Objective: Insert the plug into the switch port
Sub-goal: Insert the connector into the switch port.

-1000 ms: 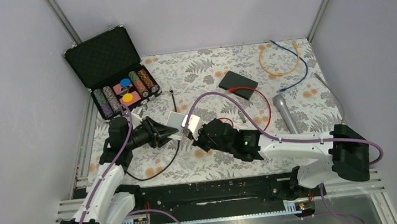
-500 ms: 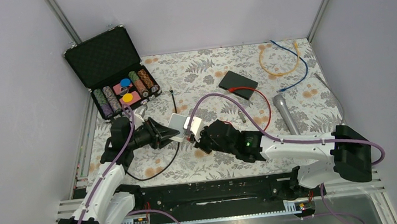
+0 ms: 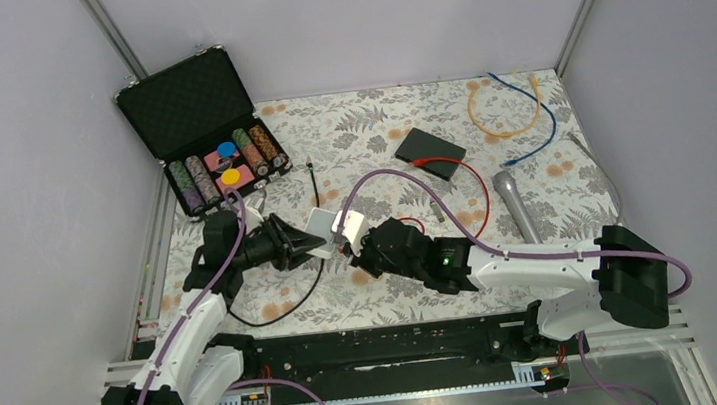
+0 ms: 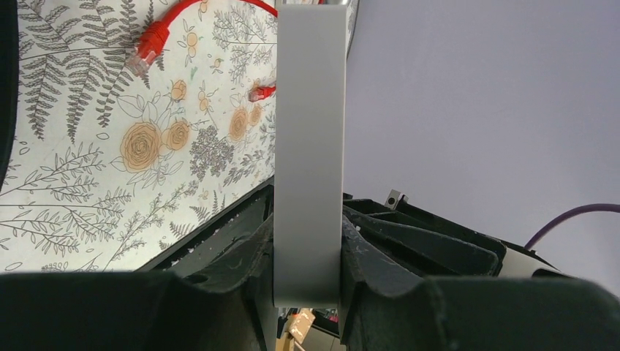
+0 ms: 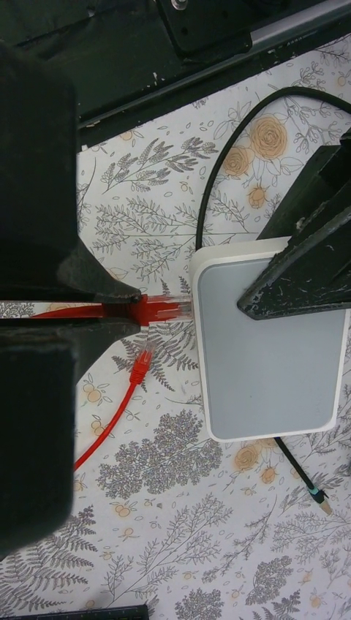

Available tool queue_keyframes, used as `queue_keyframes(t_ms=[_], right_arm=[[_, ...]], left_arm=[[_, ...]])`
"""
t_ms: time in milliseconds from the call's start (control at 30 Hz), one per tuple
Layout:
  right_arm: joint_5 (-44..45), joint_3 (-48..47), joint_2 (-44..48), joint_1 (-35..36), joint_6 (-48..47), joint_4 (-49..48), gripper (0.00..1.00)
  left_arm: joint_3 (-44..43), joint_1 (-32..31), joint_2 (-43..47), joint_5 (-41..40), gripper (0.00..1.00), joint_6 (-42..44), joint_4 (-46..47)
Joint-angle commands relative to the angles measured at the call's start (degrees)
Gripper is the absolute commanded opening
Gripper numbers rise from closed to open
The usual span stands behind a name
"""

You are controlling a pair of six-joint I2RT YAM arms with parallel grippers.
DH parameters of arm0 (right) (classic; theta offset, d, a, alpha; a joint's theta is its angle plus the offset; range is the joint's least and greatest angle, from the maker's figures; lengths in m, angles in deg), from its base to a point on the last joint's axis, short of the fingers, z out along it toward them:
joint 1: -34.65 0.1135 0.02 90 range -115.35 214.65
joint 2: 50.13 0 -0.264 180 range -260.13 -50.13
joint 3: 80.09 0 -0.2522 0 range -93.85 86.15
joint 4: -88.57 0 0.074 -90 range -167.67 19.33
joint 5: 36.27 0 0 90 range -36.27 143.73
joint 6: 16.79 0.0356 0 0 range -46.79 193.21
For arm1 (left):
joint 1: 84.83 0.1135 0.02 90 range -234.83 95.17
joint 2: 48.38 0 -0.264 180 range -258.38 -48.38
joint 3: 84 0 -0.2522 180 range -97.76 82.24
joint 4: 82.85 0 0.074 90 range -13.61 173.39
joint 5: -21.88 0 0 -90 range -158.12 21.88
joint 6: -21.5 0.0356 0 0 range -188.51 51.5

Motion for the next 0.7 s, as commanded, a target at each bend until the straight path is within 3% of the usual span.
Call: queue_keyframes(t_ms=[0, 333, 667], right_arm=[[0.1, -1.4, 0.9, 0.3, -0.2, -8.2, 0.0], [-7.5, -1.0, -1.8, 0.5, 4.8, -12.0, 0.0], [-3.0, -0.8, -2.2, 0.1, 2.2, -14.8, 0.0]], left_arm=[[-1.8, -1.3, -1.5, 2.3, 0.01, 3.5, -2.7], [-0.5, -1.5, -0.5, 1.7, 0.01, -2.3, 3.9], [-1.9, -4.8, -2.1, 3.4, 0.0, 1.7, 0.3]])
